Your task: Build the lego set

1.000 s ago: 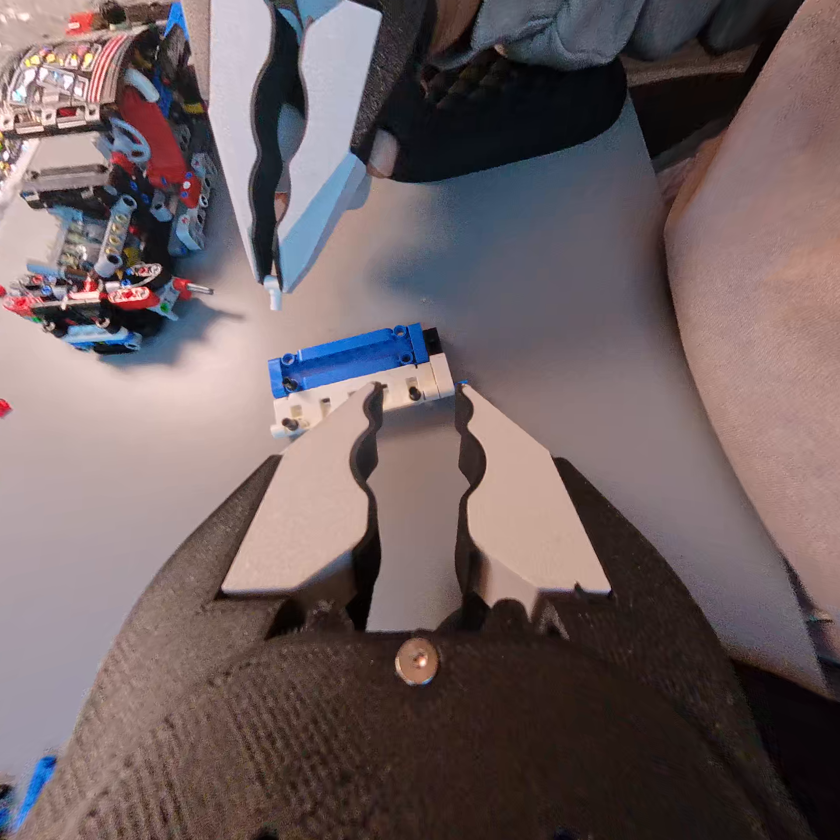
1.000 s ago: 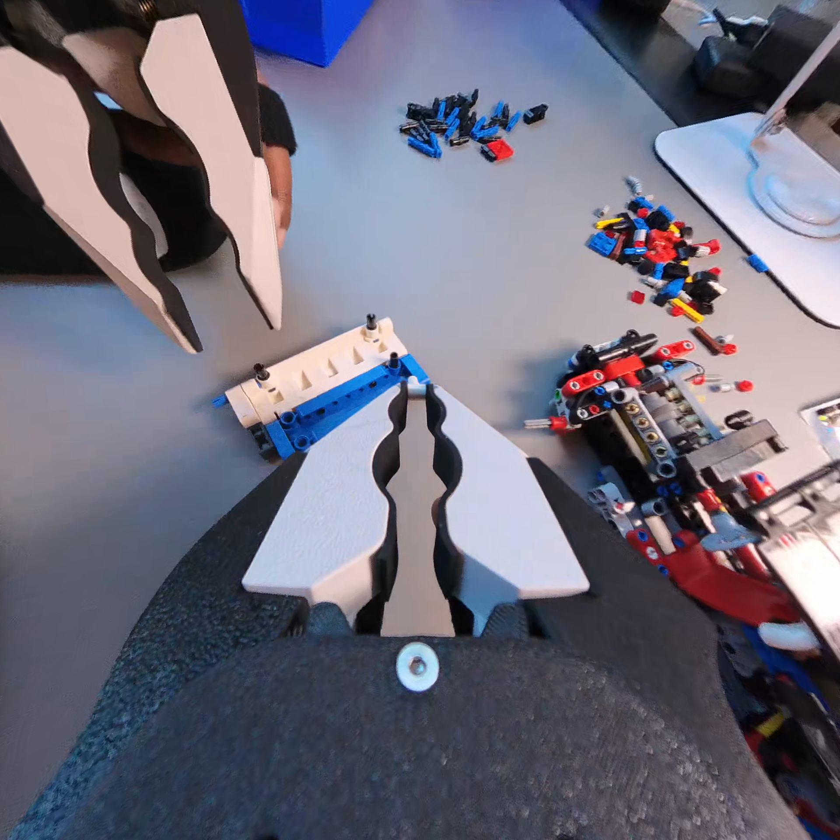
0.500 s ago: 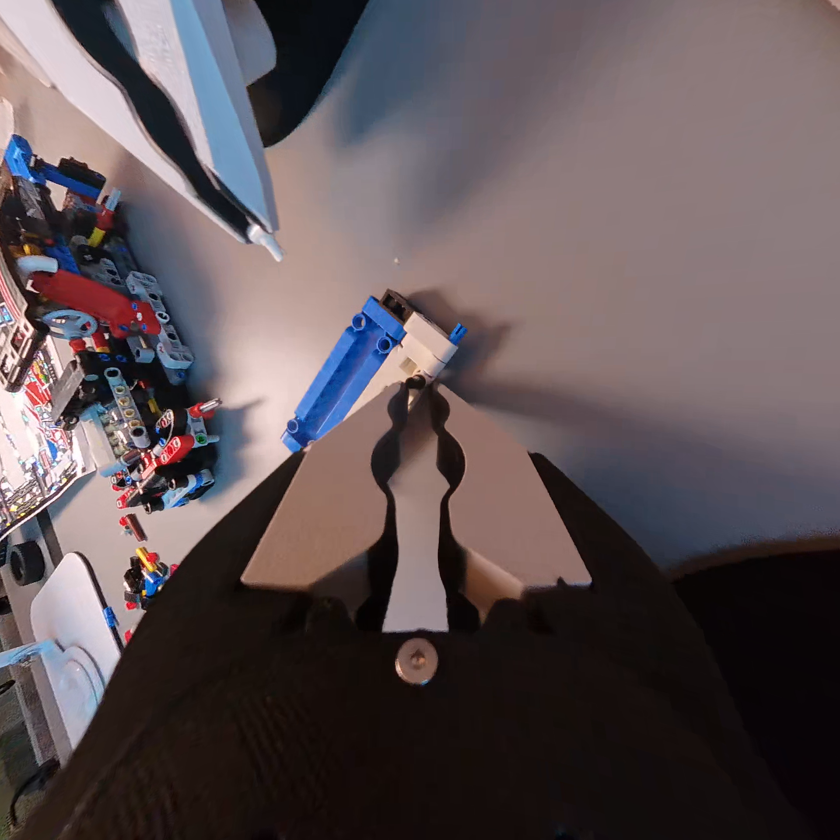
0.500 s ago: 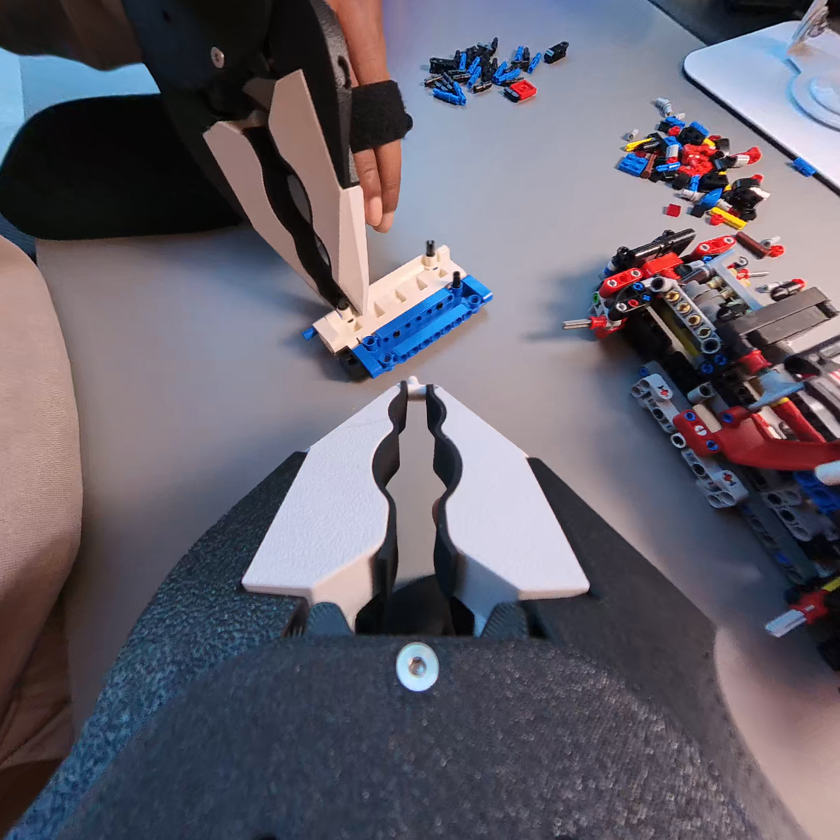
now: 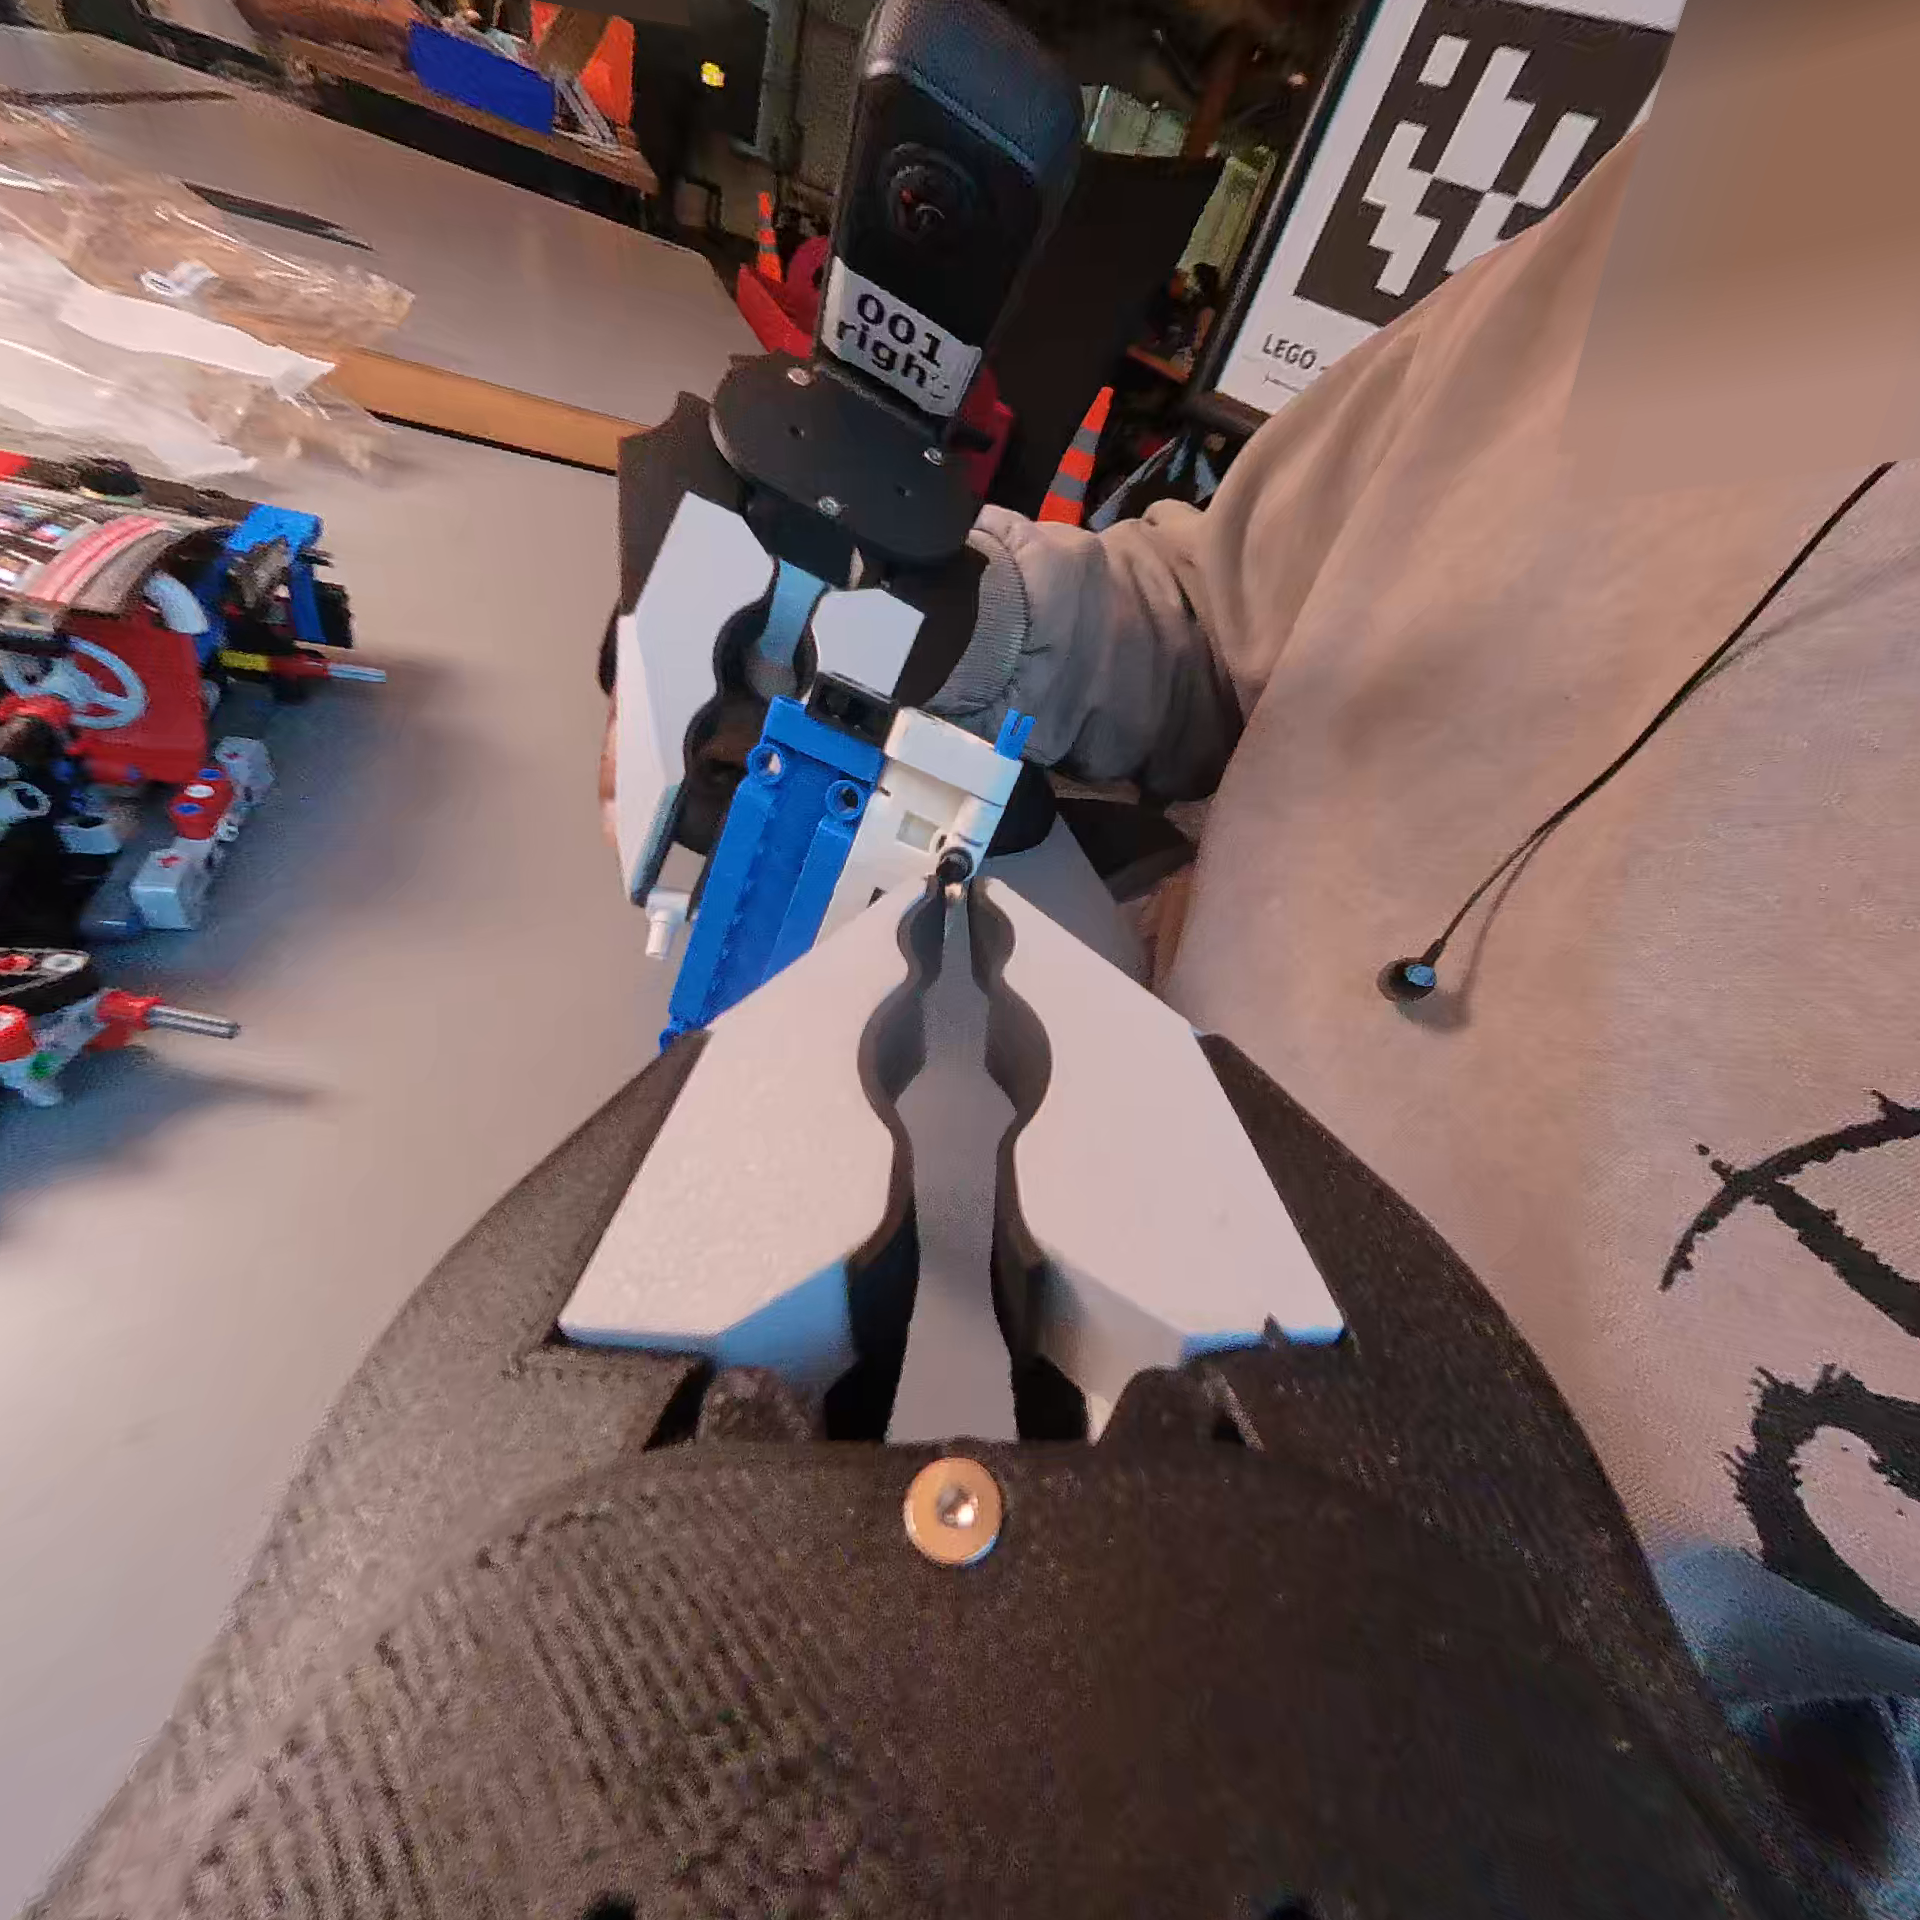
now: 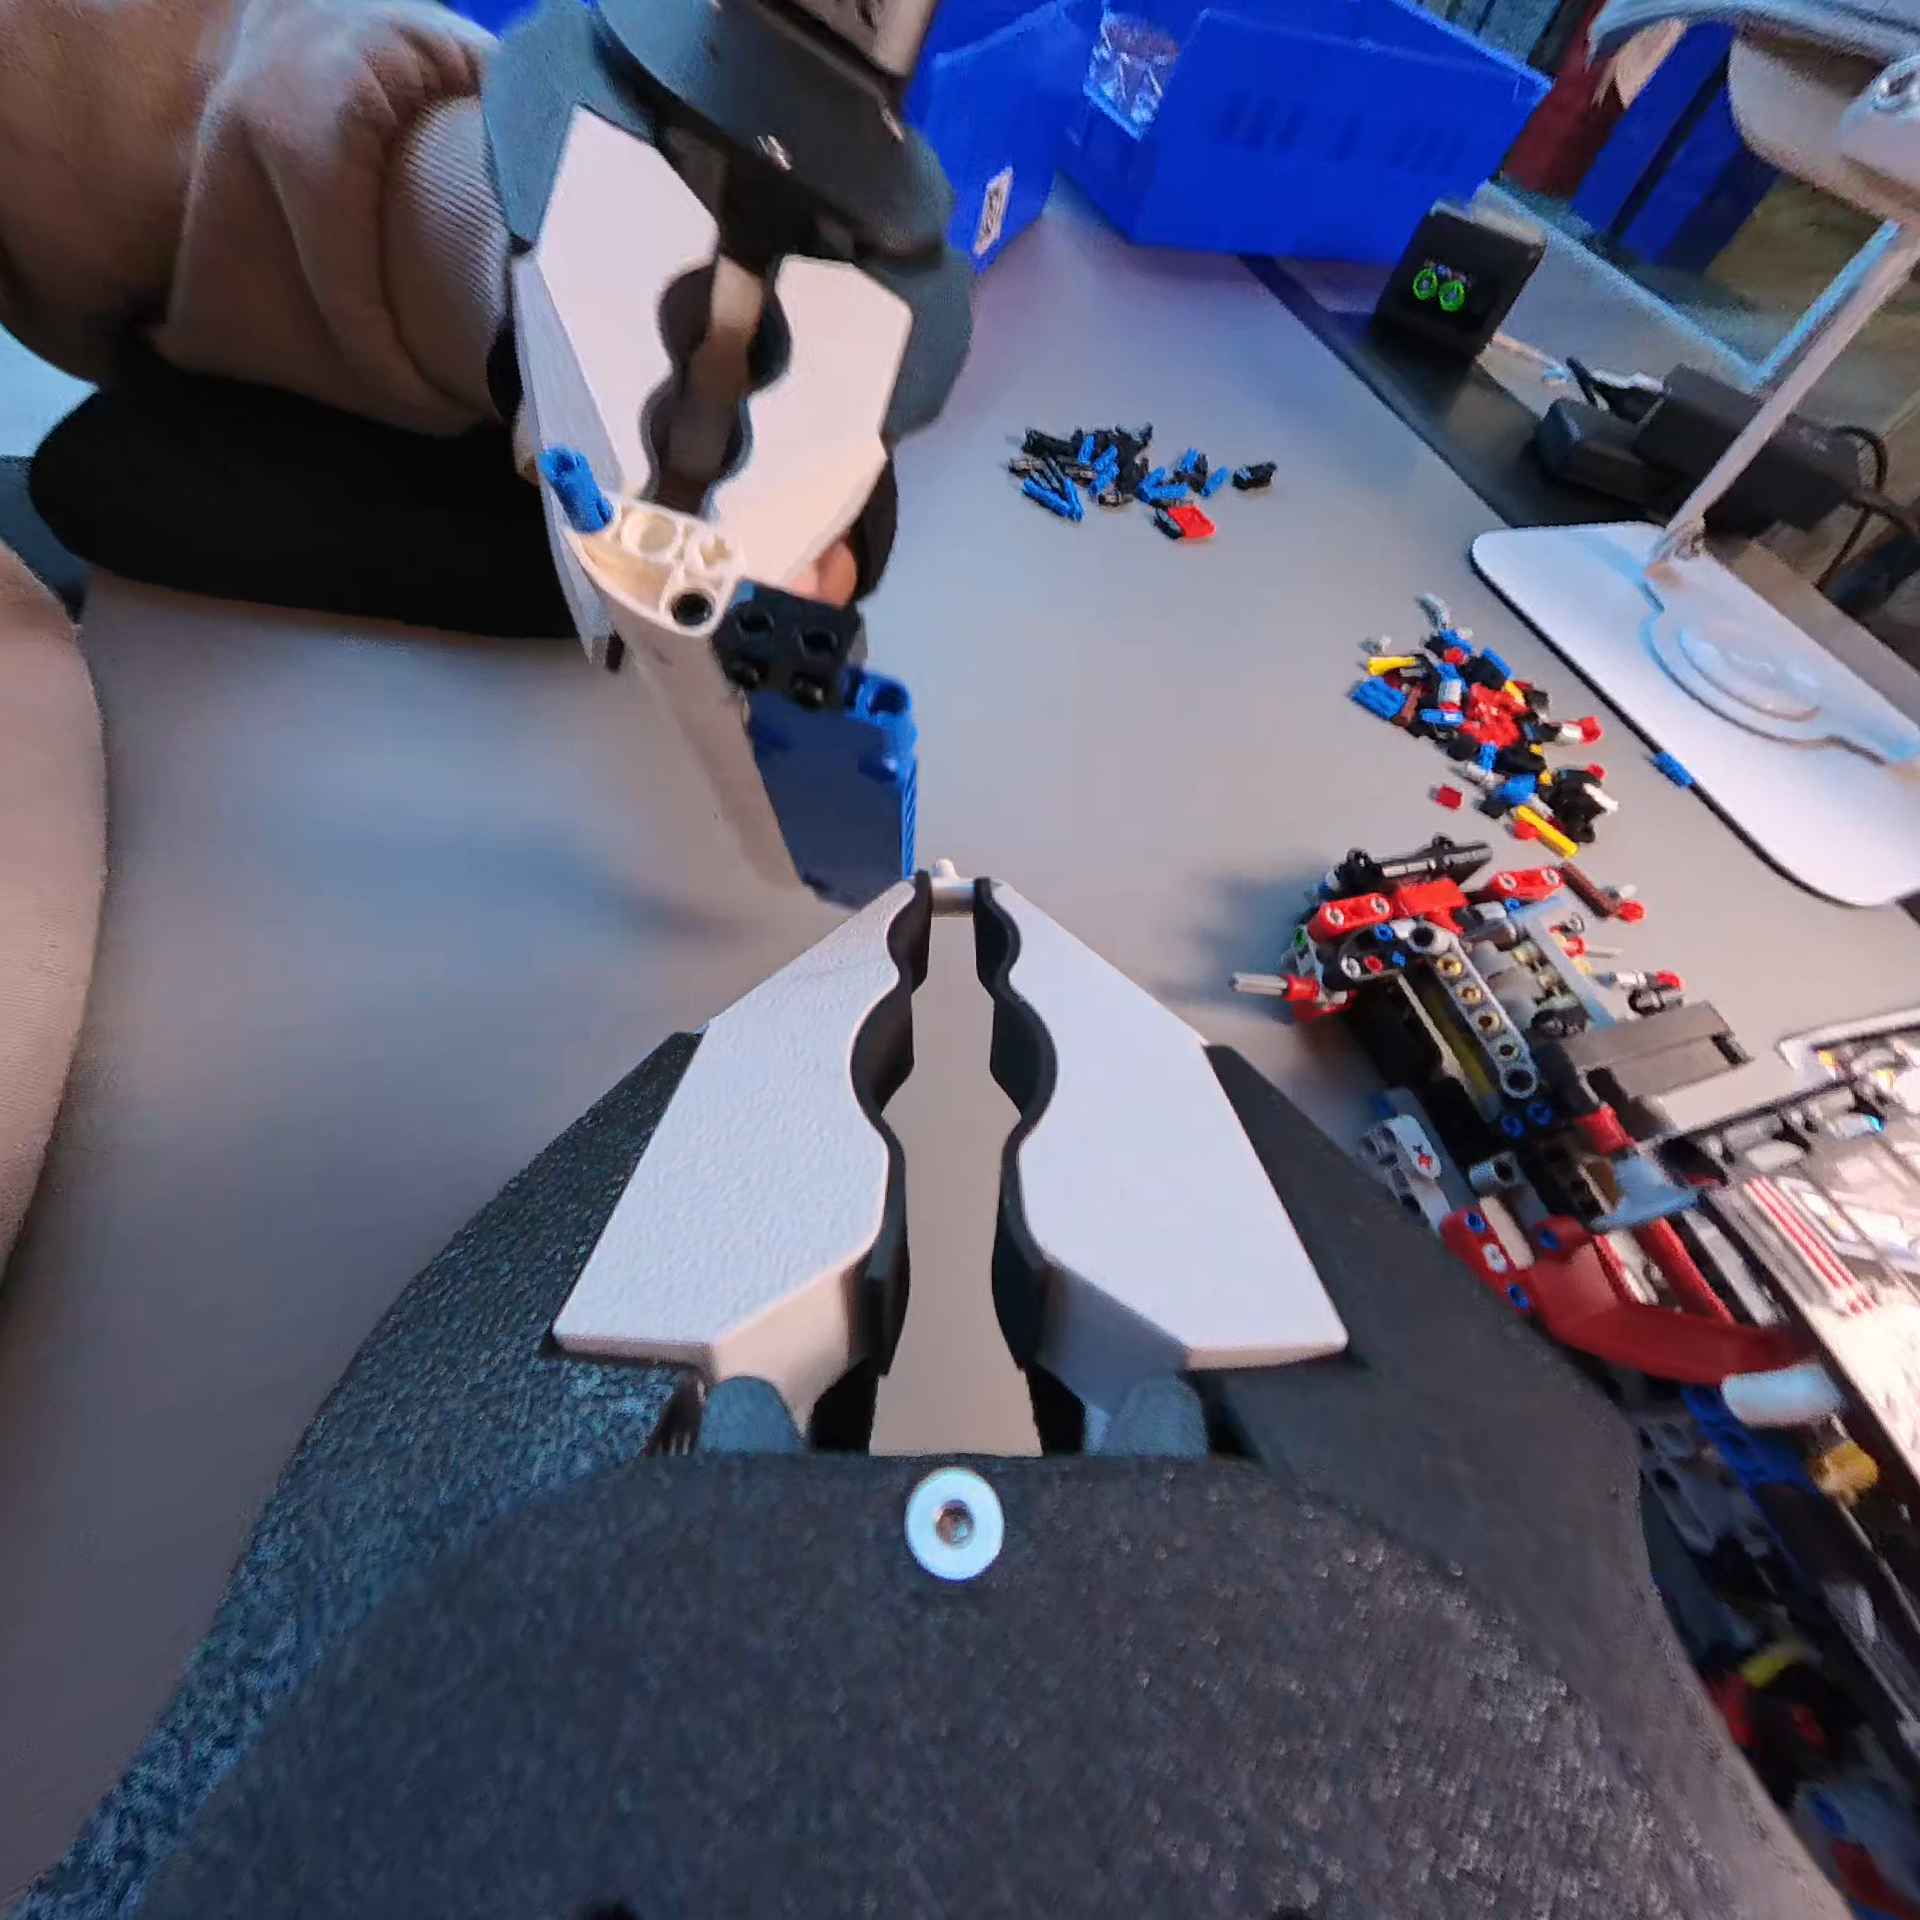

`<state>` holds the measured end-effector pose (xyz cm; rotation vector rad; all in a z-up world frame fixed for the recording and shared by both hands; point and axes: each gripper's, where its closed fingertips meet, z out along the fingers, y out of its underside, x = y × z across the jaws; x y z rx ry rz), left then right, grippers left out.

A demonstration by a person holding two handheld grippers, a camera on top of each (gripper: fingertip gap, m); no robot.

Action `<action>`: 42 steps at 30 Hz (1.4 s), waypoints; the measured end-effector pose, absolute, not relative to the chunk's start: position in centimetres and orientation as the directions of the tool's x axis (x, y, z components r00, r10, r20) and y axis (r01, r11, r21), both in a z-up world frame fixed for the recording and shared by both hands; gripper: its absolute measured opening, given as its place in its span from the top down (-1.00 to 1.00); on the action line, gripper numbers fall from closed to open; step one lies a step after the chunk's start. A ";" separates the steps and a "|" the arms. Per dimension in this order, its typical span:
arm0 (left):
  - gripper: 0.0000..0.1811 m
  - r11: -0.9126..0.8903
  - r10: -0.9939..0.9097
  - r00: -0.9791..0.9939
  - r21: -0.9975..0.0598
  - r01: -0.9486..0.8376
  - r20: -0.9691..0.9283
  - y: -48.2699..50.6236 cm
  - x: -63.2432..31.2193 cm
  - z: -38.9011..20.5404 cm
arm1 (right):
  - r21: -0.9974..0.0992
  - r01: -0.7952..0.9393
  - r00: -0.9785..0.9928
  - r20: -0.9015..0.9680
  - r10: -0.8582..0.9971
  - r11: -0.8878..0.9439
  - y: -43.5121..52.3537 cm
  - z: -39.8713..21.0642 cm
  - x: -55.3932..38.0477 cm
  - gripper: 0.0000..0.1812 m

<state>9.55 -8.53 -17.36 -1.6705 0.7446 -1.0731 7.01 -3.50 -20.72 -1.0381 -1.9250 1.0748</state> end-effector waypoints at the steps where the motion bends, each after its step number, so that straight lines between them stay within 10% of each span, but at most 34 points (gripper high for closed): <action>1: 0.98 -0.352 -0.856 0.398 -0.936 0.023 0.331 -8.7 9.7 -17.6 | -0.895 0.271 -0.471 0.198 0.860 0.355 -3.8 -20.4 6.9 0.94; 24: 1.00 -0.503 -0.704 0.490 -0.848 0.166 0.513 -4.6 4.2 -19.1 | -0.836 0.362 -0.591 0.136 0.795 0.412 -3.8 -22.9 5.5 0.94; 35: 1.00 -0.328 -0.666 0.742 -0.923 -0.203 0.074 -2.0 6.7 -21.1 | -0.798 0.538 -0.386 0.053 0.921 0.271 -0.5 -24.6 3.4 0.94; 42: 0.40 -0.385 -0.480 0.875 -0.883 -0.269 -0.057 -2.1 4.2 -22.3 | -0.797 0.547 -0.397 0.022 0.918 0.256 -0.6 -24.7 3.4 0.93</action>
